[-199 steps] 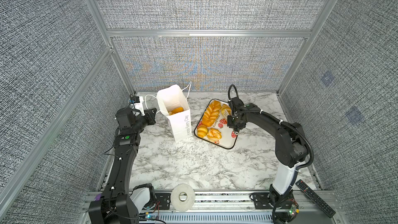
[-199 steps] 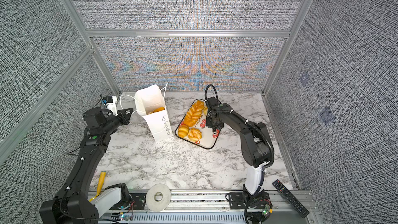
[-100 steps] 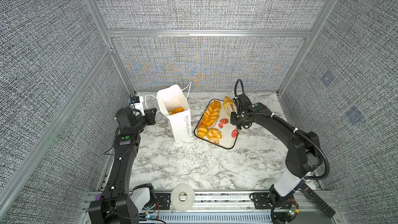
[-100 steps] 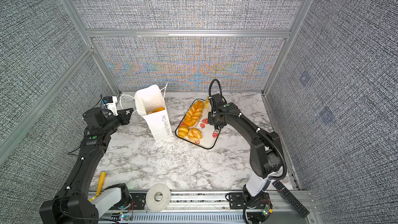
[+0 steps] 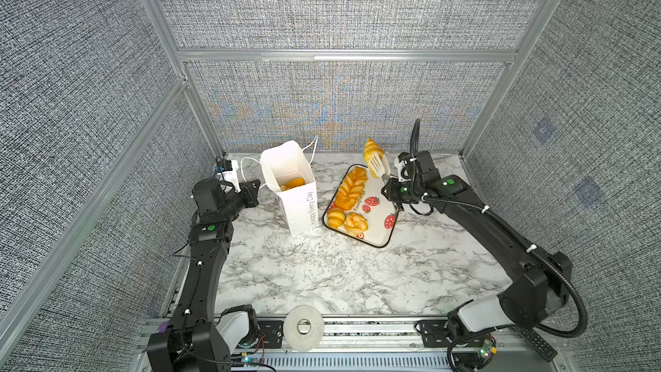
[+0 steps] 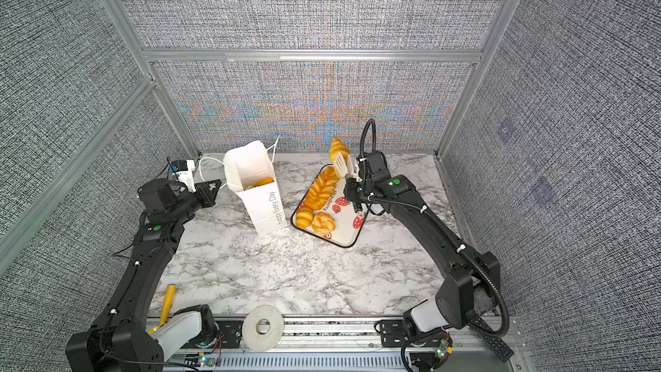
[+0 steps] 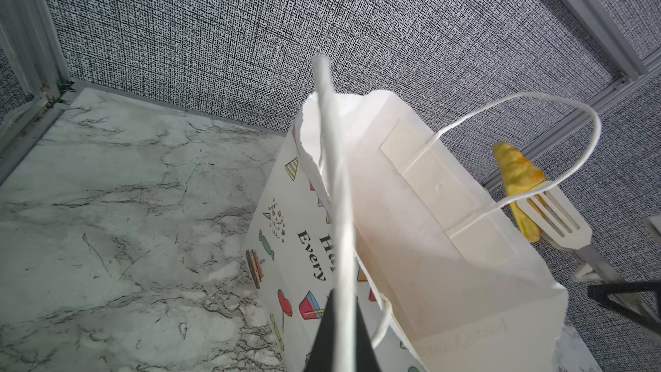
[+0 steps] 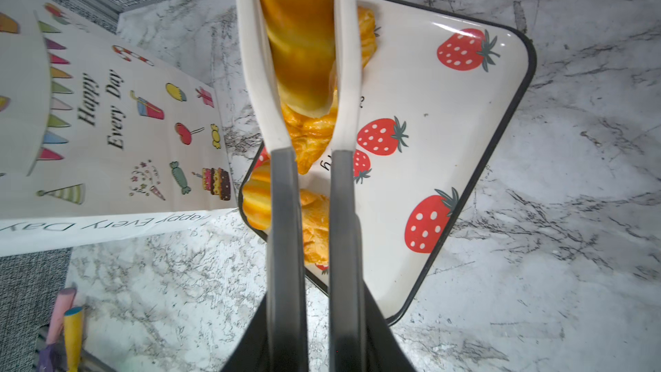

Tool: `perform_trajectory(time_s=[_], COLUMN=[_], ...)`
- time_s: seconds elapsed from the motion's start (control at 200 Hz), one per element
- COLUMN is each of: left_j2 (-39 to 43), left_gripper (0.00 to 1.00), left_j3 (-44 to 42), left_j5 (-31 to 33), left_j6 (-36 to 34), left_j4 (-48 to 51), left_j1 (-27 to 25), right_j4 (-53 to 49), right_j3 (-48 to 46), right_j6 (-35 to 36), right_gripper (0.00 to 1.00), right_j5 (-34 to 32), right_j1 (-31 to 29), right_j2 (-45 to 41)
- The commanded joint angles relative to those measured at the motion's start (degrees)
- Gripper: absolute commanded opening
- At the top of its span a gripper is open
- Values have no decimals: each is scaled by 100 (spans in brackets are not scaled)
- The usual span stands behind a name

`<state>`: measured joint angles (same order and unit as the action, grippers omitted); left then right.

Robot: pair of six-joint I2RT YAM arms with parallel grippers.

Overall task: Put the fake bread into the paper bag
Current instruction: 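Lift the clamped croissant and carry it over the bag opening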

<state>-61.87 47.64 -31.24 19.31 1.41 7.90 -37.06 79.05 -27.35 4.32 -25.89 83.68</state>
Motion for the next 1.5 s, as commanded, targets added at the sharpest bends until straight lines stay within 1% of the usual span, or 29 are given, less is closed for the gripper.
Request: perform_trajectory(time_s=[0.0, 0.155, 0.725, 1.125, 1.496], left_j2=[-7, -4, 1, -7, -15], left_gripper=[0, 0, 0, 0, 0], left_j3=[1, 7, -4, -8, 7], left_j5=[-42, -40, -42, -45, -48], left_j6=[-40, -25, -29, -25, -29], left_j4=[-73, -71, -75, -71, -71], left_j1=[1, 5, 1, -3, -4], right_j4=[422, 540, 907, 950, 773], right_j3=[-1, 96, 512, 1130, 1807], right_j6=[-16, 28, 354, 554, 743], right_gripper=[29, 29, 30, 30, 31], right_j5=[199, 210, -142, -83, -93], right_j1=[-84, -316, -1404, -1975, -2427], right_j2=[-179, -361, -607, -152, 525])
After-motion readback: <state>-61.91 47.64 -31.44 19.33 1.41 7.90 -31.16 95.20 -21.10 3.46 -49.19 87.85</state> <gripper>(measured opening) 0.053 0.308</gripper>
